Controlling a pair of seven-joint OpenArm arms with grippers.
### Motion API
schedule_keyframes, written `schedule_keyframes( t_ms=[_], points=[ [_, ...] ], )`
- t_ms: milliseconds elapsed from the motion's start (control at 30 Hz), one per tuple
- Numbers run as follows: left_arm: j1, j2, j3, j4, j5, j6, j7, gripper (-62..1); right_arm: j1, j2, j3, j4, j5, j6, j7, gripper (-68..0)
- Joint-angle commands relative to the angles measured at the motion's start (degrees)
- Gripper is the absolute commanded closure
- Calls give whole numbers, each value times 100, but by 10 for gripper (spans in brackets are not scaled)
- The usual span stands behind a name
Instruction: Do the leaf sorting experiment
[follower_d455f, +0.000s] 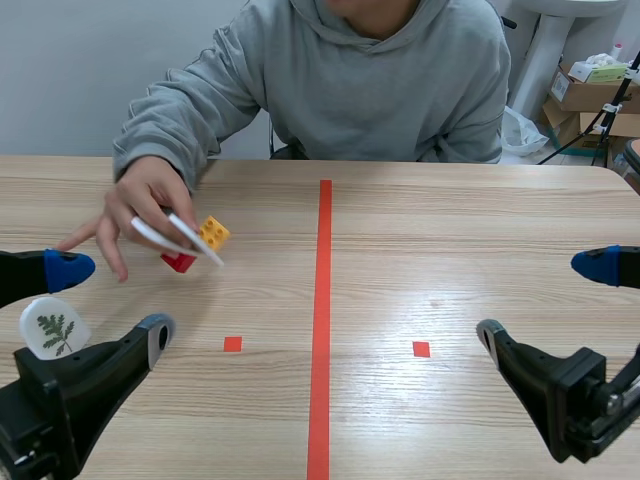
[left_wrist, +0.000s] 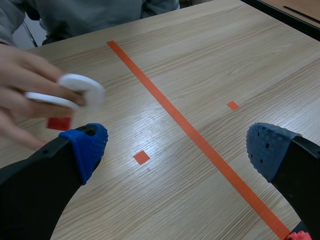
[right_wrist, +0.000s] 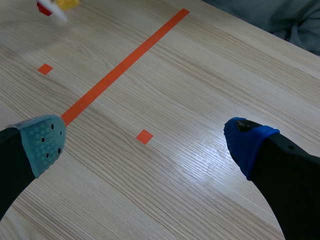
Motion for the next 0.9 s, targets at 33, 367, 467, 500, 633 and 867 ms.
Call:
schedule_keyframes(
  t_ms=[33,367,467,500,633,867],
  points=[
    [-39,72,-15,105,-33,-15,-120,-594,52,-17,85,26,-83,26,90,-679],
    [-339,74,-17,105,-33,-52,-118,-594,315,-15,85,37,-85,44,203,-679],
    [-385,74,-15,105,-33,-55,-118,-594,341,-15,85,37,-85,44,188,-679],
    [-398,74,-15,105,-31,-55,-116,-594,341,-17,85,37,-85,44,188,-679],
    [-400,74,-15,105,-31,-55,-118,-594,339,-17,85,37,-85,44,155,-679],
    [-400,74,-15,105,-31,-55,-118,-594,339,-17,85,37,-85,44,120,-679]
  ],
)
